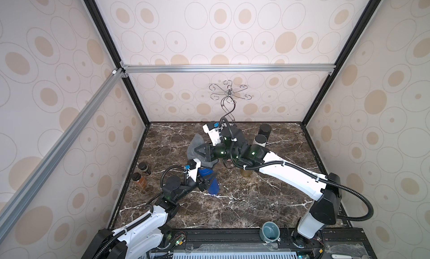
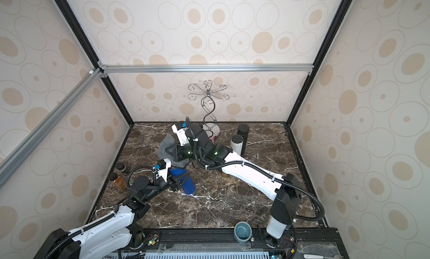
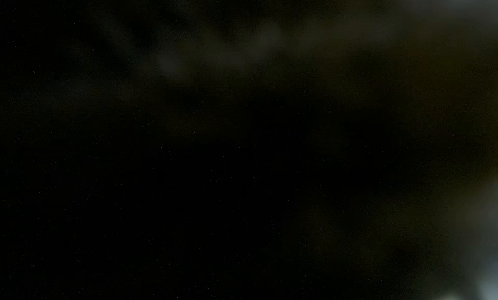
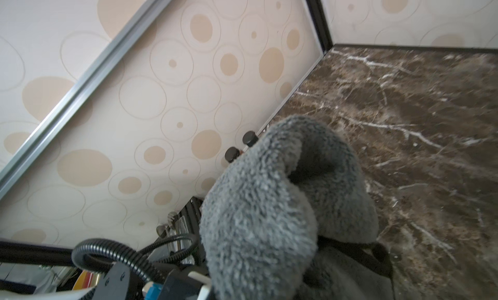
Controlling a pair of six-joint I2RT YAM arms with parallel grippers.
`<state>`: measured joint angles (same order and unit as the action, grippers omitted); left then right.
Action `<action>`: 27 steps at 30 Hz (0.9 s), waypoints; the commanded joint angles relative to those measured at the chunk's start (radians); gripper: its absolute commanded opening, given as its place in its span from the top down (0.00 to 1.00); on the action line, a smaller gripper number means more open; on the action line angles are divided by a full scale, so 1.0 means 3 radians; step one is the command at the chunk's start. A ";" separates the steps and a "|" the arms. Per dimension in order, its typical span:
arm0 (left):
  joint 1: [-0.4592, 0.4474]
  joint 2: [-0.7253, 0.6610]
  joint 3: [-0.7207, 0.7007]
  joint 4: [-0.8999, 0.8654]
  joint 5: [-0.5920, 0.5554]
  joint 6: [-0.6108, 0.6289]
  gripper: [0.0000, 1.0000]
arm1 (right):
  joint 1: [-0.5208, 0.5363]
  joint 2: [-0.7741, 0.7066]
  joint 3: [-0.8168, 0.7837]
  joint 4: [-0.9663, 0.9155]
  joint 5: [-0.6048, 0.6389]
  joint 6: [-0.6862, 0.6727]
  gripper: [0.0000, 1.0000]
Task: Wipe the surface of the thermos
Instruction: Wipe the dirt from the surface of the thermos.
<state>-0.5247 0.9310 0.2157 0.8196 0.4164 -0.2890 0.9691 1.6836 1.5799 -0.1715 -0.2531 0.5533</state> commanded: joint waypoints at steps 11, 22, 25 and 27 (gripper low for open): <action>-0.0015 -0.0048 0.0106 0.0290 -0.0645 0.0090 1.00 | 0.0161 -0.0733 -0.0923 0.0162 0.0162 0.0400 1.00; -0.0014 -0.0016 0.0242 0.0214 -0.0957 0.0117 1.00 | 0.0472 -0.0702 -0.0861 -0.0259 0.0015 0.0185 1.00; -0.0014 -0.0081 0.0303 0.0131 -0.1101 0.0041 1.00 | 0.0542 -0.0928 -0.1062 -0.0255 0.0194 0.0092 1.00; -0.0014 -0.0143 0.0394 0.0001 -0.1239 -0.0077 1.00 | 0.0610 -0.1133 -0.1260 -0.0222 0.0528 -0.0032 1.00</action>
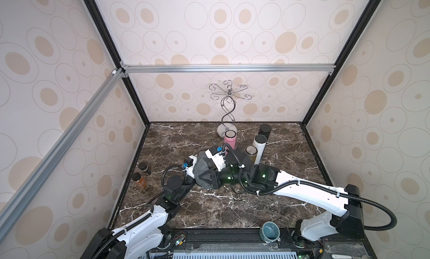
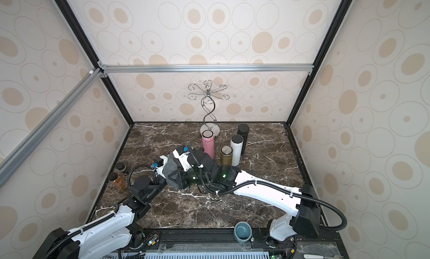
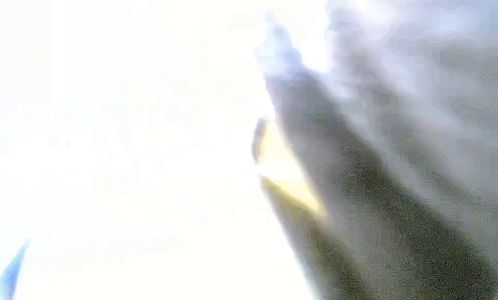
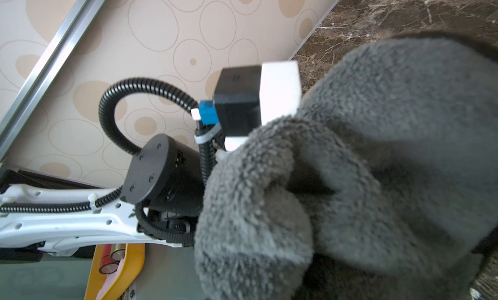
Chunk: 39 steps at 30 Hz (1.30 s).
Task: Wipe the surface of the thermos
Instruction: Wipe the dirt from the surface of the thermos.
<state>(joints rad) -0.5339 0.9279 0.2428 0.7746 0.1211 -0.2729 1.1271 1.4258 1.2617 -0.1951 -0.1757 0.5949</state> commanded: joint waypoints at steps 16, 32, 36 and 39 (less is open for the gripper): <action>-0.0009 -0.0256 0.1124 -0.1308 -0.1283 -0.1048 1.00 | 0.0698 0.0543 -0.0454 0.1196 0.1951 -0.1418 1.00; -0.0045 -0.0479 0.1187 -0.1431 -0.1206 -0.1120 1.00 | 0.0734 0.1602 0.0160 0.2289 0.3300 -0.2226 1.00; -0.0046 -0.0490 0.1200 -0.1422 -0.1196 -0.1130 1.00 | 0.0733 0.1564 0.0054 0.2166 0.3490 -0.2079 1.00; -0.0046 -0.0511 0.1199 -0.1409 -0.1209 -0.1140 1.00 | 0.0722 0.1497 -0.0055 0.2033 0.3520 -0.1929 1.00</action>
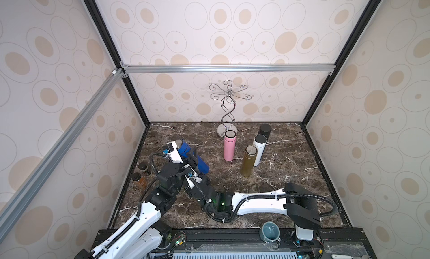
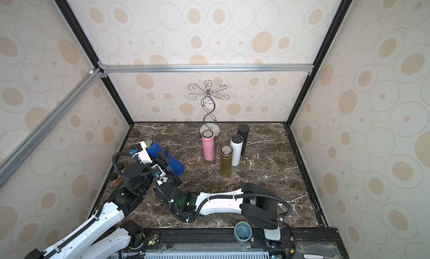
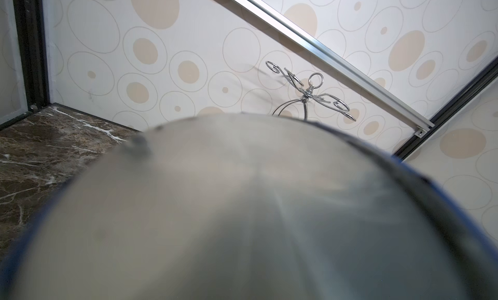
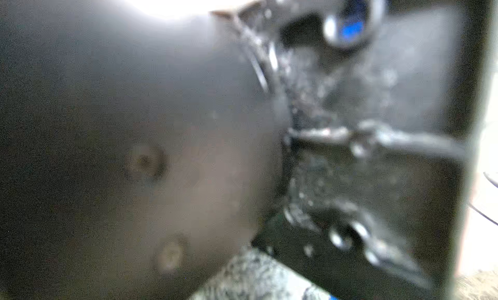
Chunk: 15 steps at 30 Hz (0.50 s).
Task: Wipe the surface of the thermos
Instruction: Wipe the dirt from the surface of the thermos.
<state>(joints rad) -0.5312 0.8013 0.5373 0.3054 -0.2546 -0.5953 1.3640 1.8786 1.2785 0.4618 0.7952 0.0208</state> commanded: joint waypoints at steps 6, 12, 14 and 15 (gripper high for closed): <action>-0.0054 -0.0137 0.0232 0.0150 -0.0035 -0.0061 1.00 | -0.0067 -0.0153 -0.0370 -0.0366 0.0456 0.0324 1.00; -0.0052 -0.0135 0.0193 0.0233 -0.0062 -0.0082 1.00 | -0.0068 -0.0380 -0.0589 -0.0588 0.0405 0.0774 1.00; -0.0054 -0.0134 0.0215 0.0235 0.0005 -0.0008 1.00 | -0.0072 -0.0604 -0.0750 -0.0584 0.0175 0.0919 1.00; -0.0052 -0.0152 0.0213 0.0235 0.0027 0.0020 1.00 | -0.0090 -0.0763 -0.0840 -0.0588 0.0003 0.1008 1.00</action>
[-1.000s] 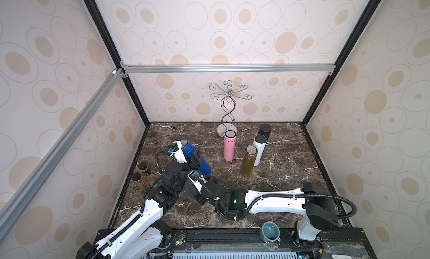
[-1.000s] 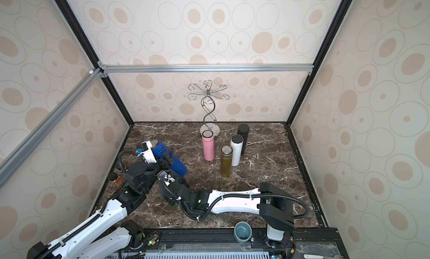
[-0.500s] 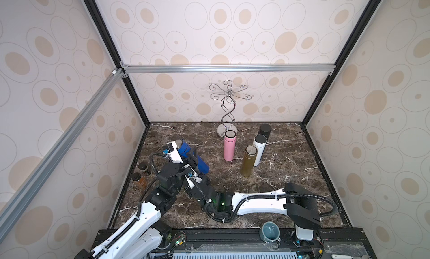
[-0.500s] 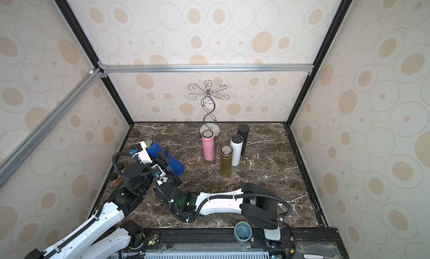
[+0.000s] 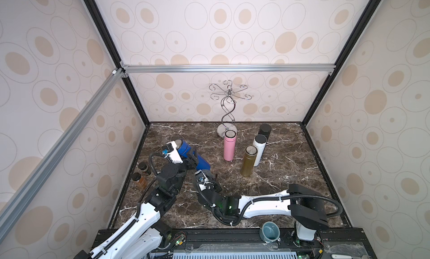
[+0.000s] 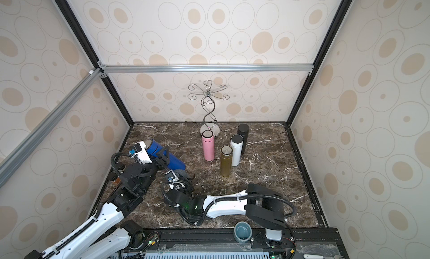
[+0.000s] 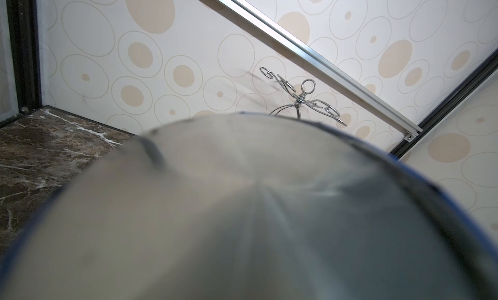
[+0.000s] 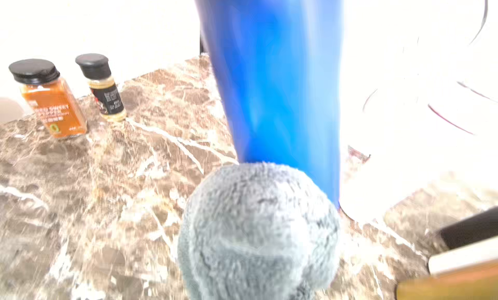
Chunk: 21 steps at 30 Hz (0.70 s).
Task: Wipe the surface of the thermos
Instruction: Wipe the dirt from the surface of the thermos.
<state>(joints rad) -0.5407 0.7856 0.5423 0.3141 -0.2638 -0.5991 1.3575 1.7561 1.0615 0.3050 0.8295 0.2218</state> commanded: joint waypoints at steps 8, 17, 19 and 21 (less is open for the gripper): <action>0.0006 -0.0405 0.0107 0.0190 0.0047 -0.0063 1.00 | -0.0600 -0.1691 -0.1256 0.0317 -0.1505 0.1581 1.00; 0.0120 -0.0824 -0.0338 0.0767 0.0448 -0.0902 1.00 | -0.0831 -0.2360 -0.1768 0.0700 -0.1781 0.2129 1.00; 0.0133 -0.0883 -0.0393 0.0851 0.0532 -0.1060 1.00 | -0.0955 -0.2367 -0.1867 0.0964 -0.1948 0.2273 1.00; 0.0136 -0.0939 -0.0449 0.0959 0.0623 -0.1181 1.00 | -0.1078 -0.2333 -0.1902 0.1173 -0.2118 0.2382 1.00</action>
<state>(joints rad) -0.5076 0.5388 0.4011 0.4465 -0.1387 -0.8345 1.0729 1.0565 0.5106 0.5072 0.2897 0.8272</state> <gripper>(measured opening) 0.661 0.085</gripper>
